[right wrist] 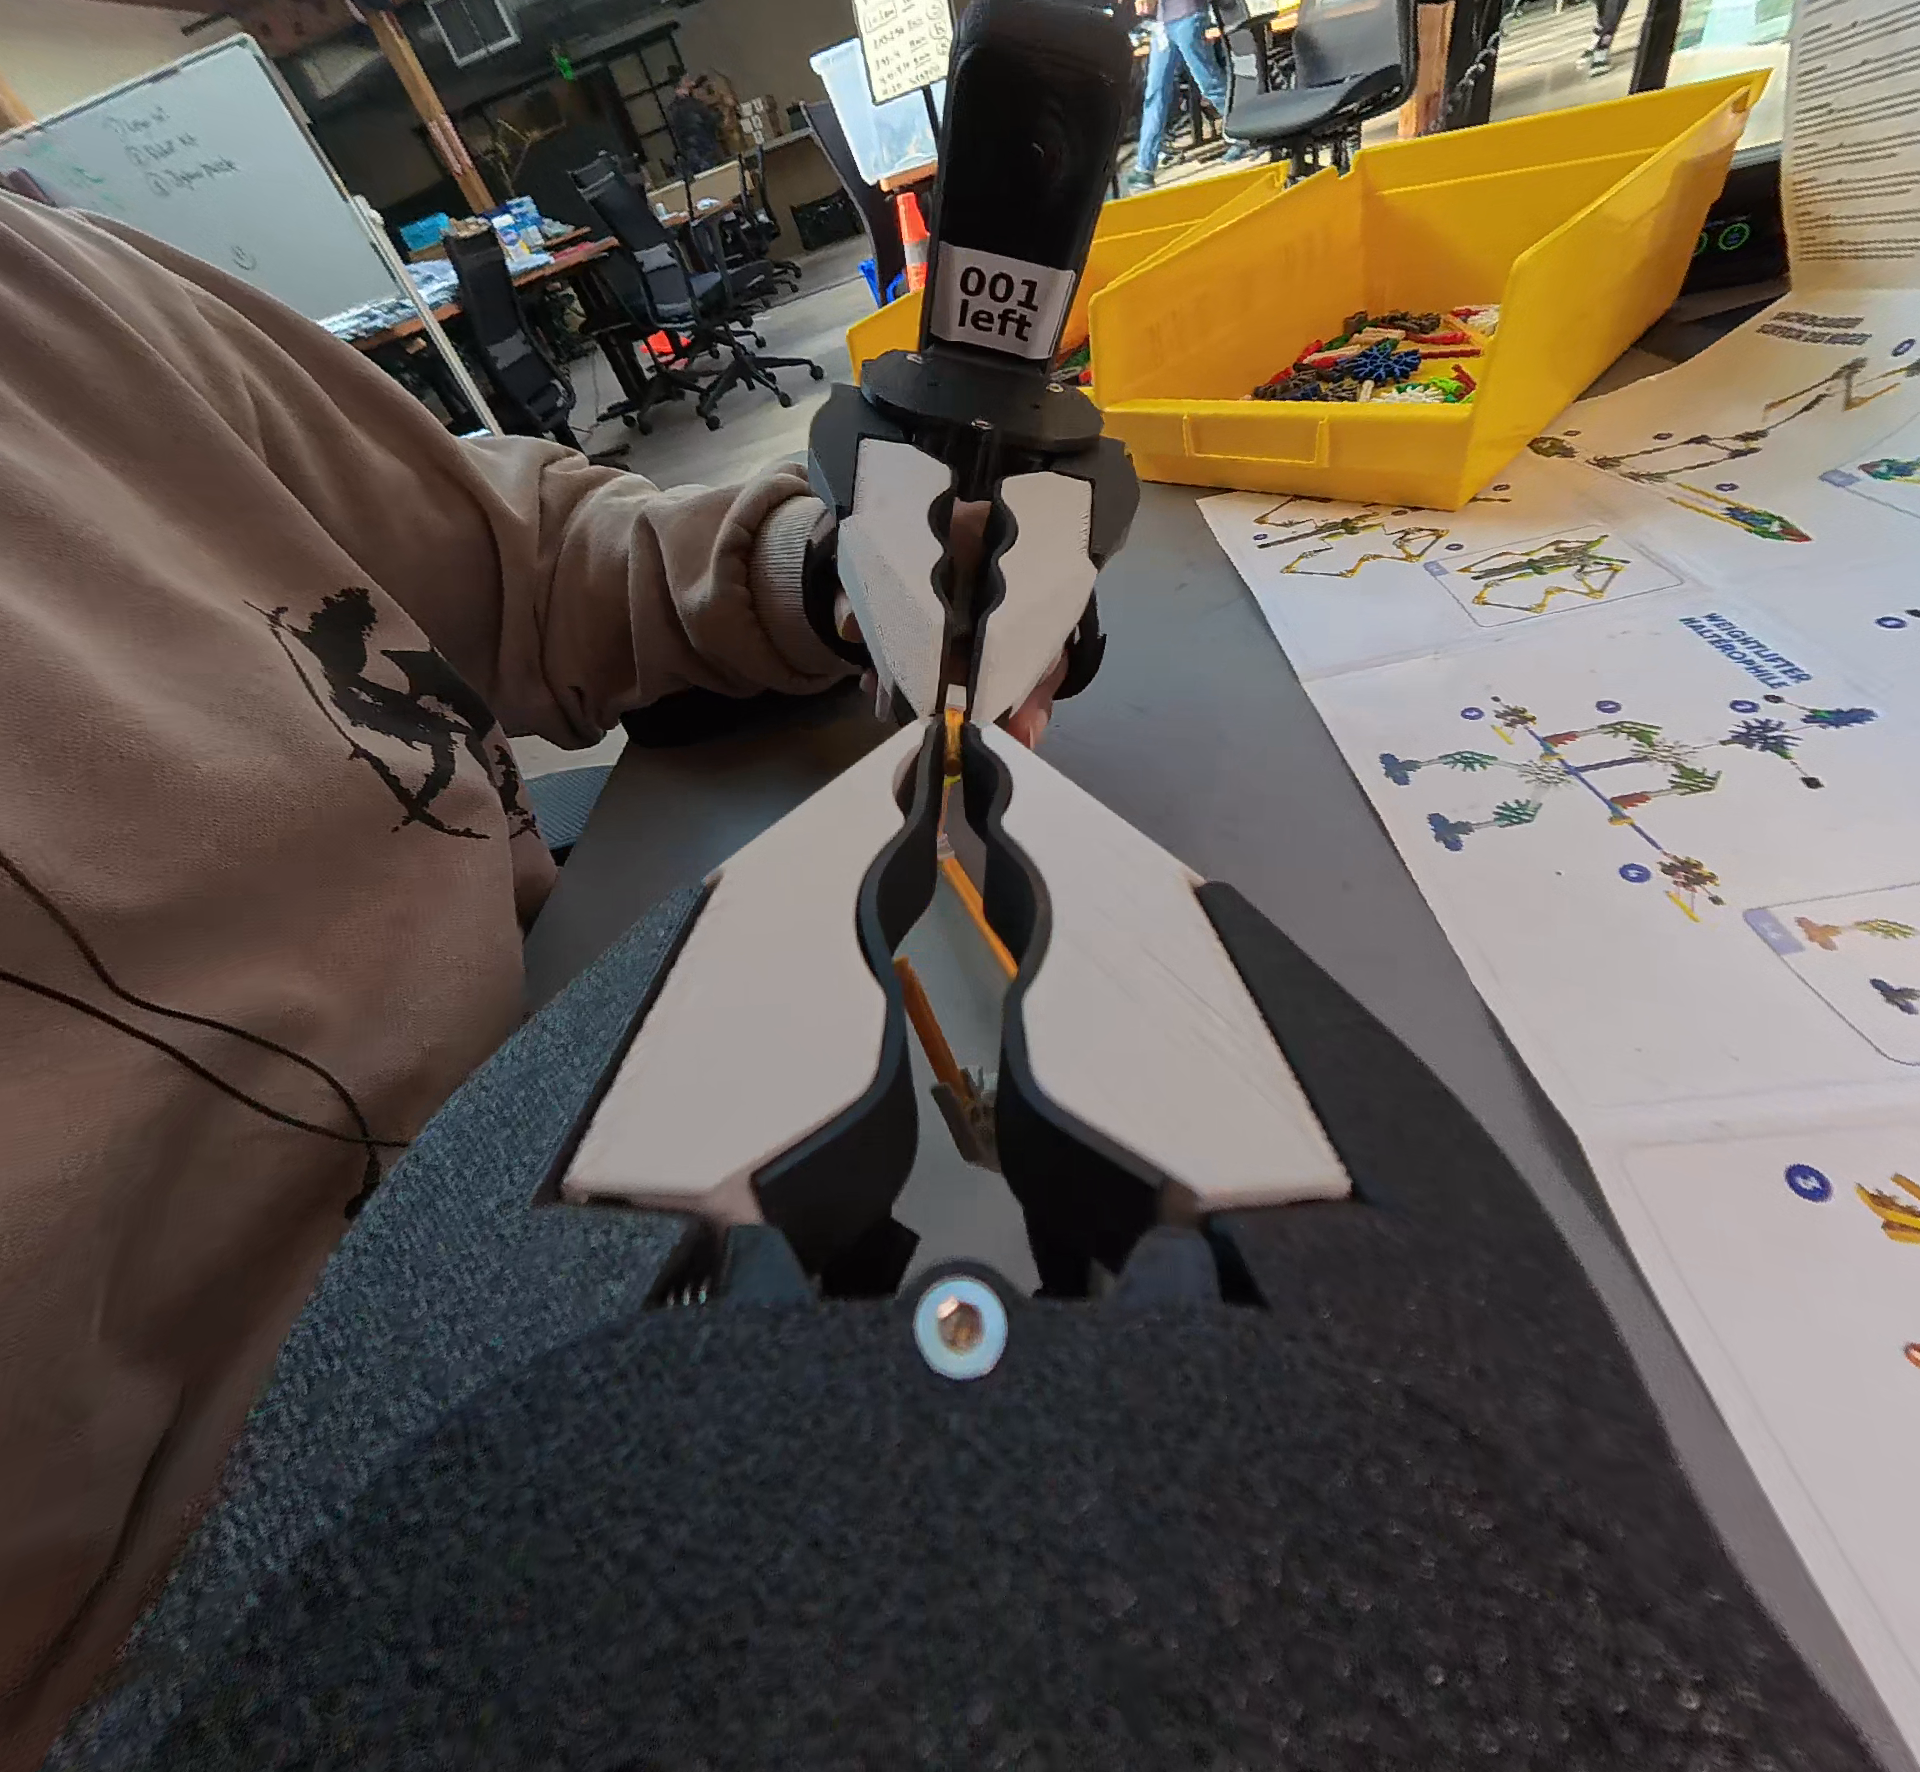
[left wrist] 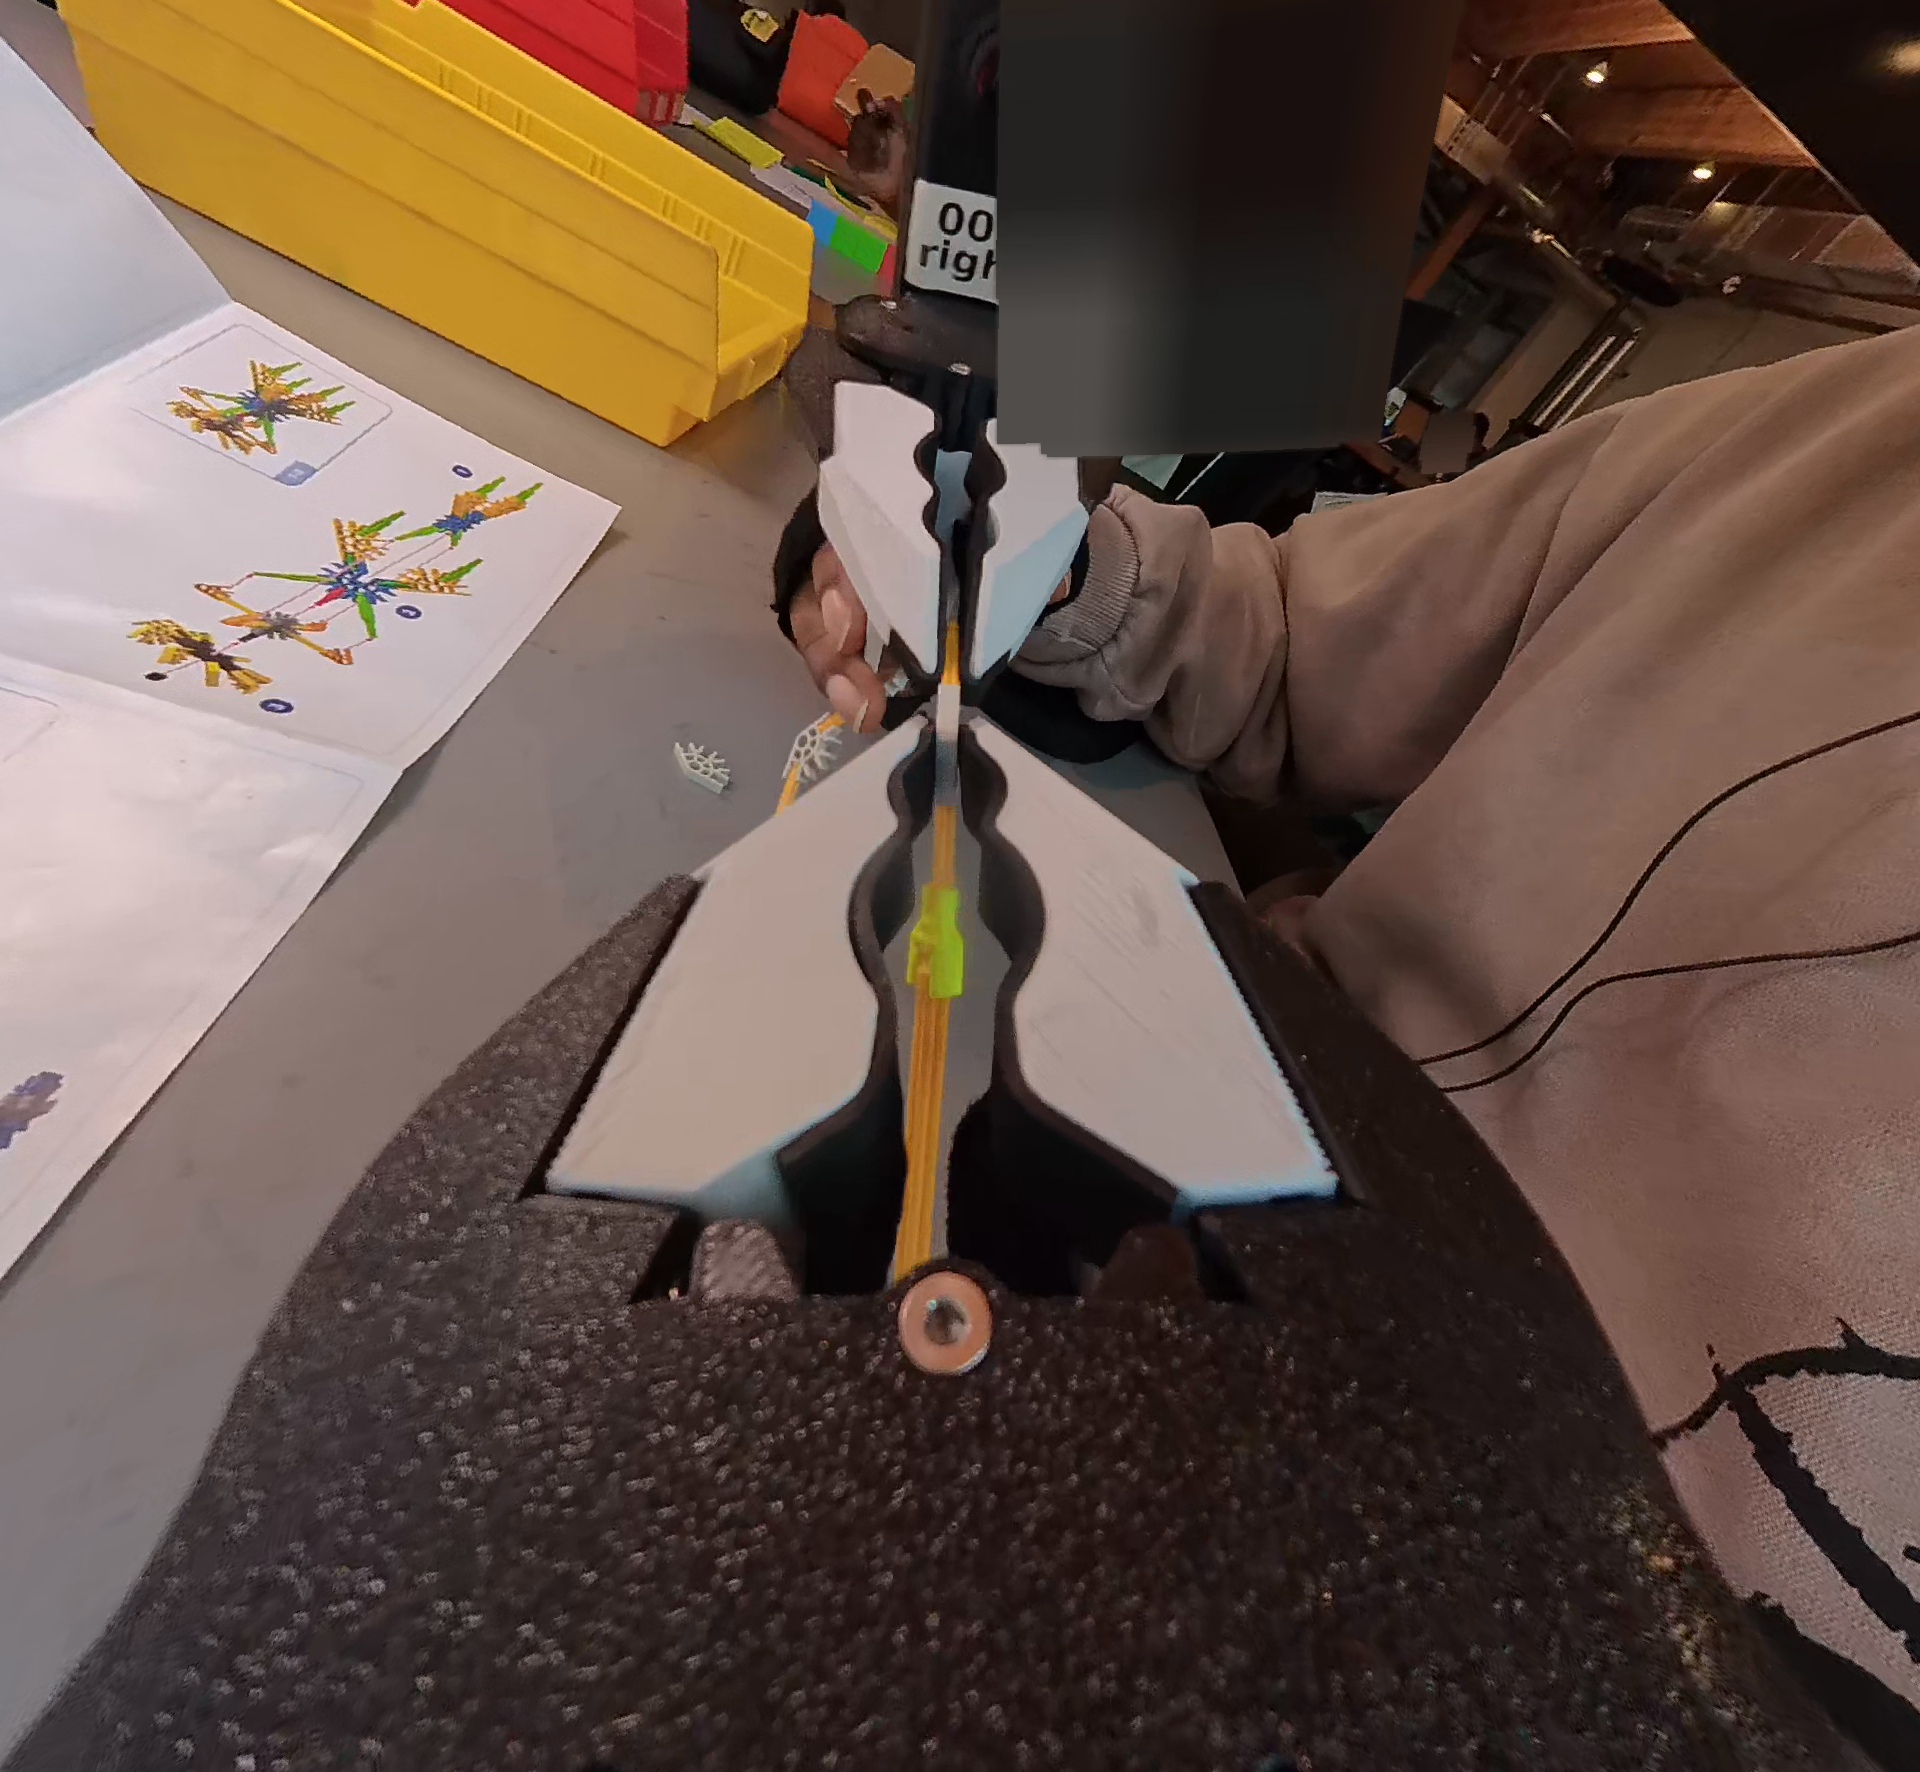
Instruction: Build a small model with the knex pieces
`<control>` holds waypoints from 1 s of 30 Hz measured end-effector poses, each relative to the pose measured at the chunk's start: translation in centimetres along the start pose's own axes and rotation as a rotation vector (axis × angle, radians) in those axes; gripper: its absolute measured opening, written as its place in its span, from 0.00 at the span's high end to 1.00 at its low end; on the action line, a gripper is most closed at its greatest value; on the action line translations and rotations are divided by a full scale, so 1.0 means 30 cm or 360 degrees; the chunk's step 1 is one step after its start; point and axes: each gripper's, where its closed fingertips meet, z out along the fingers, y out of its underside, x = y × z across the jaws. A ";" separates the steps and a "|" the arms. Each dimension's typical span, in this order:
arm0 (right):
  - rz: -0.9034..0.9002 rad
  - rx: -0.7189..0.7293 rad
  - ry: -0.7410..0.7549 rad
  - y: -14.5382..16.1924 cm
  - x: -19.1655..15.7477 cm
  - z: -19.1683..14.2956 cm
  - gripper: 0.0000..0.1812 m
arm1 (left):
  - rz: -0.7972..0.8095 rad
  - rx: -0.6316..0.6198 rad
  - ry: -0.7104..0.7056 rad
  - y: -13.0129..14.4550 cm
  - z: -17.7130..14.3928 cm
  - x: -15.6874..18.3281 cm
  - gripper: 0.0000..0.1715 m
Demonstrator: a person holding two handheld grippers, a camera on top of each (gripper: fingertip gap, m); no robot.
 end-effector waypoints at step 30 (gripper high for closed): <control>0.0317 0.0176 -0.1540 -0.035 -0.486 -0.064 1.00 | -0.0037 0.0056 0.0809 0.012 0.013 0.272 0.99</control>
